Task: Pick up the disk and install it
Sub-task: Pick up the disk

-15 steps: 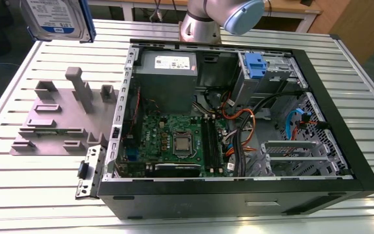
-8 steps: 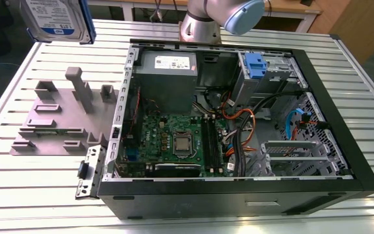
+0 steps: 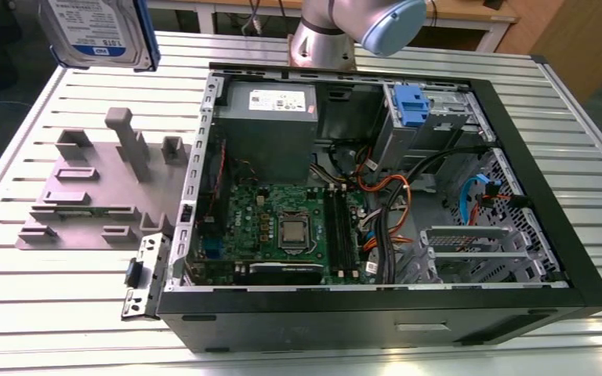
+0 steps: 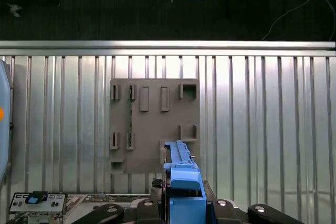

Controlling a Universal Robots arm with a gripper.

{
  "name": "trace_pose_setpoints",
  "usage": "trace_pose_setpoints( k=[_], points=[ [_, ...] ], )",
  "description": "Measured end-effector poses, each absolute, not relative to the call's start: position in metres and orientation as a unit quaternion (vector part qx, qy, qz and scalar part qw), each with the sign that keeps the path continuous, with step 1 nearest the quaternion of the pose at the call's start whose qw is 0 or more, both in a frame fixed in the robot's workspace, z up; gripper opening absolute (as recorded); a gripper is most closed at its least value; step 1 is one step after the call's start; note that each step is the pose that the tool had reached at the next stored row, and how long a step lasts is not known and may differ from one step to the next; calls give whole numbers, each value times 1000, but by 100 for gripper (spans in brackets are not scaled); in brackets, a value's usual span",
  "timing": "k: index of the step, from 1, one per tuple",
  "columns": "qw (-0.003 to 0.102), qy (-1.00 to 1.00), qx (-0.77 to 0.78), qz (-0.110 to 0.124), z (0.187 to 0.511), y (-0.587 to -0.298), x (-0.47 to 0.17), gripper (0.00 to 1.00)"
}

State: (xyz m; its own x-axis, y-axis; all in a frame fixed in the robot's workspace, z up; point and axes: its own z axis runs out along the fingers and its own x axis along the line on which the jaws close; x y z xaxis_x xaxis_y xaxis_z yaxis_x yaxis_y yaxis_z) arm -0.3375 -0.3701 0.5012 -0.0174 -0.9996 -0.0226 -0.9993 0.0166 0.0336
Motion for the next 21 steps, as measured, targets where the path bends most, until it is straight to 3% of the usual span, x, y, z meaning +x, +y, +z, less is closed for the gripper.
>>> trace_pose_setpoints(
  k=[21],
  points=[
    [4, -713, 701, -20, 501, -370, -335, 36]
  ],
)
